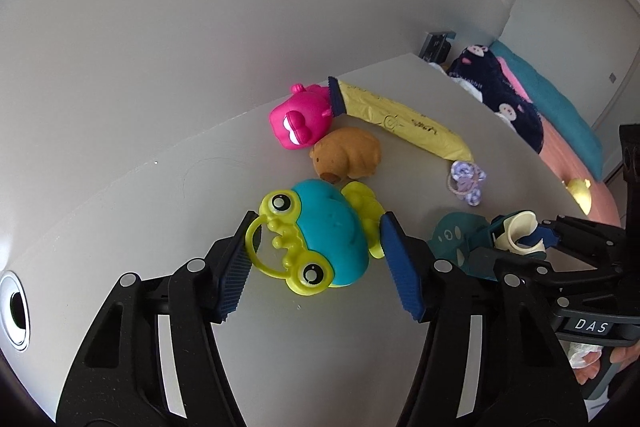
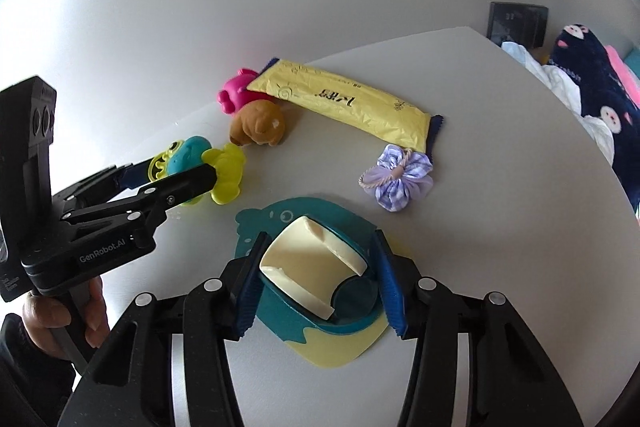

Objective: Collect trash
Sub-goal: 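Grasp the green-blue frog toy with the left gripper while the right grasps the teal plate, then carry the frog toy and teal plate over the trash bag and release both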

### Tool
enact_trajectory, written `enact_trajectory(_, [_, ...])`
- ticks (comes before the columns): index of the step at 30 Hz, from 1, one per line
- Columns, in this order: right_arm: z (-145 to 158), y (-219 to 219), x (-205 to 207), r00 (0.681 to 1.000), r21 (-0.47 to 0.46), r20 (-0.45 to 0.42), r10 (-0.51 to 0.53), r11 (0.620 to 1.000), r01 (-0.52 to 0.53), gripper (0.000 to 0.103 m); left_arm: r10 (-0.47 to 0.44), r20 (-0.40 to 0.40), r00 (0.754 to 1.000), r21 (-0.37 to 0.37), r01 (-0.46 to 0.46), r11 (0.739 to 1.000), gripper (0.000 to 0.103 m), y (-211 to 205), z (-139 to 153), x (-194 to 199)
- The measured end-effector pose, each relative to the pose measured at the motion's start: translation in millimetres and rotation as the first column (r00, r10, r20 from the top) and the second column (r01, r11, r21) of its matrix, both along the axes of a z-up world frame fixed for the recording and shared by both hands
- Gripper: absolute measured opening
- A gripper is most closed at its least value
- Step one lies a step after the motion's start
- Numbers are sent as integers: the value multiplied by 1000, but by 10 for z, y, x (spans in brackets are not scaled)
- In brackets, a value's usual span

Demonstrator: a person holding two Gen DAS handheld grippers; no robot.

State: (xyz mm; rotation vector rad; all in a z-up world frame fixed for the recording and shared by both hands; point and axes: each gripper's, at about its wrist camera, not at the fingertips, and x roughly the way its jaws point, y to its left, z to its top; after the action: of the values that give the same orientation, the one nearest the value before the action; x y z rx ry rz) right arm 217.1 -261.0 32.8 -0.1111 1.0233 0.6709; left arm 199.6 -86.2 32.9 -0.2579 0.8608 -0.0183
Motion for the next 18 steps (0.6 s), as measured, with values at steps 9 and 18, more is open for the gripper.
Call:
enact_trajectory(9, [225,-64,-174,1000,32,14,7,999,-8,52,-8,15,1000,-3,8,1000,60,-119,174,-95])
enact_trajectory(18, [487,-251,-507,999,49,45,-5,999,3,52,-52,46,998,1,52,999,60,-341,407,-260])
